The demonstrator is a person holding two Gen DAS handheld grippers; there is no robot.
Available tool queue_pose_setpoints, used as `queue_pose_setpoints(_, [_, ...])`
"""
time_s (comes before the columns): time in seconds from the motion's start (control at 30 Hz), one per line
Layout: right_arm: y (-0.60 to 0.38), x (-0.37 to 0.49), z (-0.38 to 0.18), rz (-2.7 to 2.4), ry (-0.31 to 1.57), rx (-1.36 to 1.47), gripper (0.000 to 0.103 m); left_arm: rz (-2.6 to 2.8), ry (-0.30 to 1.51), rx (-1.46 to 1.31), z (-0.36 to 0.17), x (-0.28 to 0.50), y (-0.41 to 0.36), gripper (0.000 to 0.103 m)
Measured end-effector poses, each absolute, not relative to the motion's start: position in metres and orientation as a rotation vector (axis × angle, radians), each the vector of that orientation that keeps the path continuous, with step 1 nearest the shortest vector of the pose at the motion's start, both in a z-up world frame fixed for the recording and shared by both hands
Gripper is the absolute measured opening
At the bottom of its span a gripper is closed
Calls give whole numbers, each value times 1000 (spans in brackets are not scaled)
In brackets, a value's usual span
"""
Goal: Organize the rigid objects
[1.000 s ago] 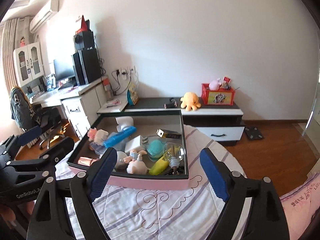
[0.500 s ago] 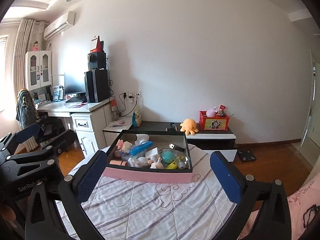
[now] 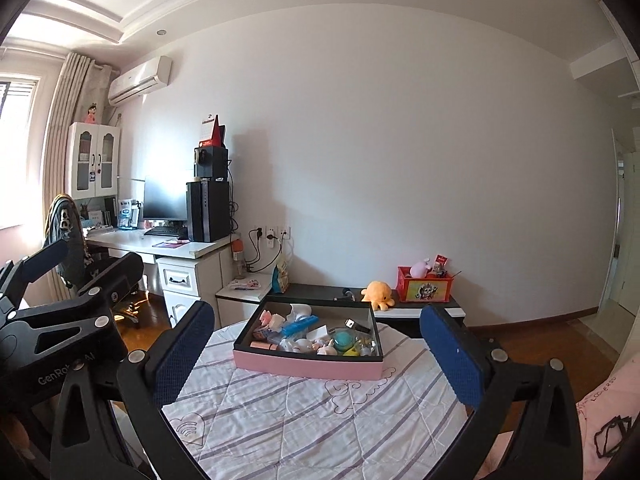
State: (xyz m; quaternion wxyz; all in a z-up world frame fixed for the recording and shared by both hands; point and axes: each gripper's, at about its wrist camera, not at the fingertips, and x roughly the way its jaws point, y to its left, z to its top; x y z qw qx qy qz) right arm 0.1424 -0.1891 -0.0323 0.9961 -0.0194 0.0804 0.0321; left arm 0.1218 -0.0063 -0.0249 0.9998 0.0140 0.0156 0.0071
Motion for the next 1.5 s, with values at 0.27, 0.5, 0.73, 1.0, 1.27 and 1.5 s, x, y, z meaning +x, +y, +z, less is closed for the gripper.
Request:
queue_pose_setpoints(0.27, [-188, 98, -26, 56, 85, -53, 103, 30, -30, 37, -19, 79, -8, 103])
queue_pose_setpoints(0.5, [-187, 75, -20, 42, 47, -62, 103, 26, -60, 38, -14, 66, -10, 103])
queue_pose_setpoints(0.73, [-188, 71, -19, 32, 43, -58, 103, 29, -58, 46, -16, 63, -12, 103])
queue_pose_setpoints(1.0, [-187, 71, -18, 33, 51, -58, 103, 32, -36, 43, -17, 63, -10, 103])
queue_pose_setpoints(1.27, [-184, 73, -21, 37, 69, -58, 103, 34, -12, 38, -20, 65, -9, 103])
queue_pose_setpoints(1.5, [-184, 75, -21, 37, 72, -59, 103, 34, -9, 38, -20, 65, -8, 103])
